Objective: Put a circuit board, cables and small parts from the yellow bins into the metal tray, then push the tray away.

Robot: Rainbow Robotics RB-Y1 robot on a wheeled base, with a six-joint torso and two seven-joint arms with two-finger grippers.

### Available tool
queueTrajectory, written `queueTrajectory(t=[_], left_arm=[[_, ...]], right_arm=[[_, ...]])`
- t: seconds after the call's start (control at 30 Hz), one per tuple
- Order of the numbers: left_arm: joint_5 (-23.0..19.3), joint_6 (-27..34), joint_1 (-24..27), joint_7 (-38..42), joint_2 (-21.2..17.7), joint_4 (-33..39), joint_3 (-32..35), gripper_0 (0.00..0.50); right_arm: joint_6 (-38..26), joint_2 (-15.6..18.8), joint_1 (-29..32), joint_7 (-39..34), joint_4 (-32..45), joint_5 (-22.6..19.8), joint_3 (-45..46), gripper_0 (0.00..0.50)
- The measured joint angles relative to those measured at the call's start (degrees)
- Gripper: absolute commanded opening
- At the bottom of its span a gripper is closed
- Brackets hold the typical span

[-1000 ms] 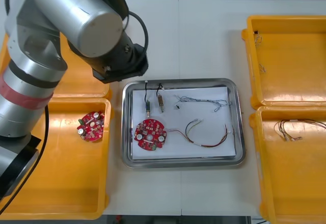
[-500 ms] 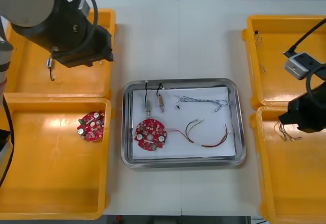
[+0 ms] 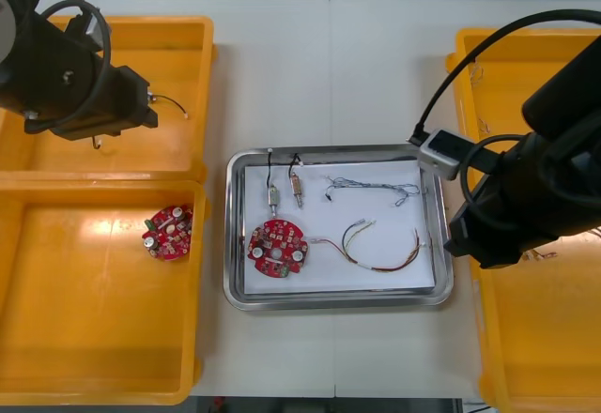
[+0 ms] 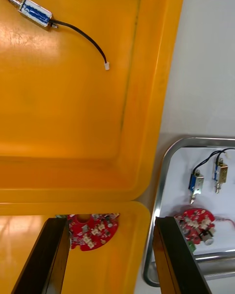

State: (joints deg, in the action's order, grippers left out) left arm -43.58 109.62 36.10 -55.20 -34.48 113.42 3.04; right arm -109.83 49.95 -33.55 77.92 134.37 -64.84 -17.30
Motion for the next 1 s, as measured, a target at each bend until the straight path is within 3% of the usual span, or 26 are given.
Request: queueTrajectory(t=[0.23,0.47,0.7,1.0], left_arm=[[-0.2,0.0,-5.6,-4.9,-1.5,4.9,2.7,0.500],[-0.9,0.0,-10.4,-4.9,-4.3,5.8,5.5,0.500],[-1.5,0.0,-15.2,-4.9,-6.2,7.8,9.3,0.500],[-3.1,0.0,-17.9,-4.9,-6.7,8.0,11.3,0.500]], right_arm=[[0.0,-3.7,-5.6,0.0,0.0,0.8,-8.6,0.500],[0.2,-6.8,-10.9,1.3,0.0,5.9,-19.3,0.500],[5.0,-8.0,-12.2,14.3,0.0,12.9,-27.2,0.500],[10.1,-9.6,-12.2,19.6,-2.9,14.9,-35.0,0.500]])
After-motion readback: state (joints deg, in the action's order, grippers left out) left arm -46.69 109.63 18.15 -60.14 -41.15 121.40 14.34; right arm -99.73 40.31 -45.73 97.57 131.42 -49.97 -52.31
